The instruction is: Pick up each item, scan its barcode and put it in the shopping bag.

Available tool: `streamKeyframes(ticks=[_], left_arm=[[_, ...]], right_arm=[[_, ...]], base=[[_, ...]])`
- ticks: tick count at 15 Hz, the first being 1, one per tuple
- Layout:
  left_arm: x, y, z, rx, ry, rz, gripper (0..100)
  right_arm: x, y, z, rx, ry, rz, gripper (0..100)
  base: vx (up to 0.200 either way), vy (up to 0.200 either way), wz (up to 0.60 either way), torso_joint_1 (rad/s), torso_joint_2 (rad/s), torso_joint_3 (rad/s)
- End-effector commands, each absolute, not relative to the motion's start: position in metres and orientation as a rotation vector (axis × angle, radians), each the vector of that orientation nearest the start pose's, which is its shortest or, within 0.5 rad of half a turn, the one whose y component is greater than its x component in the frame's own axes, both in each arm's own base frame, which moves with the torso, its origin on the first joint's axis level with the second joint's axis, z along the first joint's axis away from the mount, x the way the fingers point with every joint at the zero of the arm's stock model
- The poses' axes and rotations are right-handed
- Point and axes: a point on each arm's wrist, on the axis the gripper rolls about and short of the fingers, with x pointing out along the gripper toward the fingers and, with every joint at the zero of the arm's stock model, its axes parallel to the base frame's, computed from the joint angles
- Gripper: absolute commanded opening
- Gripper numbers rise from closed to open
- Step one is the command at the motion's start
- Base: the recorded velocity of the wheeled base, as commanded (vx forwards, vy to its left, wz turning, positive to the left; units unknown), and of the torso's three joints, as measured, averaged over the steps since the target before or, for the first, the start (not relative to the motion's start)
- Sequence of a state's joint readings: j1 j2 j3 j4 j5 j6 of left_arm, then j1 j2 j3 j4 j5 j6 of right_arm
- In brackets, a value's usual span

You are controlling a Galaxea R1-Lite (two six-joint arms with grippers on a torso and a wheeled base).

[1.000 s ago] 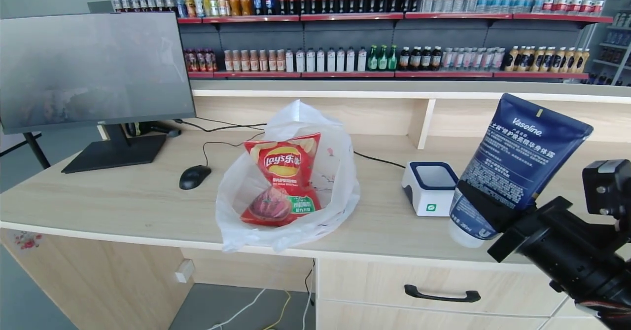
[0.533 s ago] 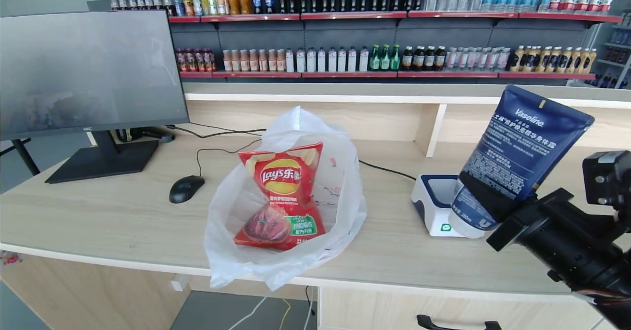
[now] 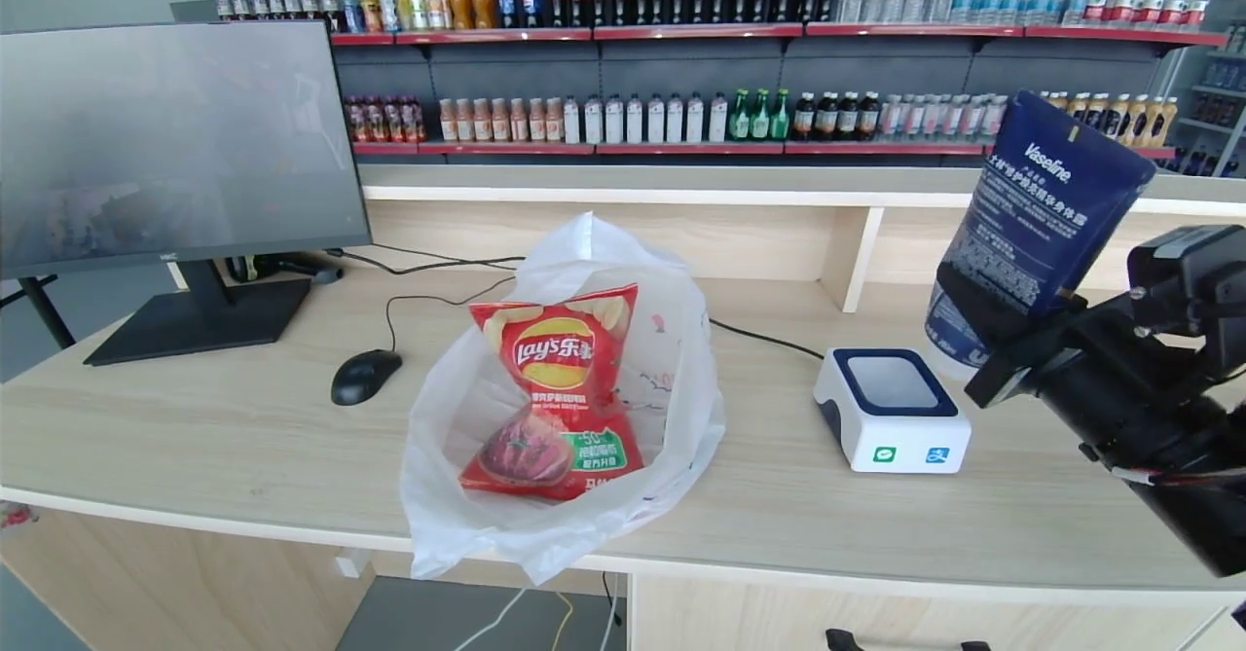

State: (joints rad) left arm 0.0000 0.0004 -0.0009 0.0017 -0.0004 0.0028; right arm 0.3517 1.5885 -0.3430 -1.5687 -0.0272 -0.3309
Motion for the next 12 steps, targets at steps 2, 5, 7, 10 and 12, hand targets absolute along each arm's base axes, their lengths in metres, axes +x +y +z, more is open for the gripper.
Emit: streamKeyframes(ticks=[2,5,7,10,12], left_arm=[[-0.023,0.0,0.076,0.003,0.0,-0.002,100],[-0.023,0.0,0.075,0.005,0.002,-0.002,100],[-0.023,0.0,0.076,0.005,0.0,-0.002,100],[-0.023,0.0,0.076,0.005,0.0,-0.002,100],[-0.023,0.0,0.075,0.005,0.002,-0.002,100]], right_arm=[[0.248,0.09,0.206,-0.423,-0.477,0.257,0],[0.254,0.09,0.191,-0.569,-0.474,0.355,0],[0.252,0.073,0.172,-0.702,-0.459,0.465,0],[0.257,0.05,0.164,-0.83,-0.494,0.554,0],[0.263,0.041,0.158,-0.879,-0.508,0.605,0]], base=[[0.0,0.0,0.0,0.0,0.0,0.0],[0.0,0.0,0.0,0.0,0.0,0.0],[0.0,0.0,0.0,0.0,0.0,0.0],[0.0,0.0,0.0,0.0,0.0,0.0],[0.0,0.0,0.0,0.0,0.0,0.0]])
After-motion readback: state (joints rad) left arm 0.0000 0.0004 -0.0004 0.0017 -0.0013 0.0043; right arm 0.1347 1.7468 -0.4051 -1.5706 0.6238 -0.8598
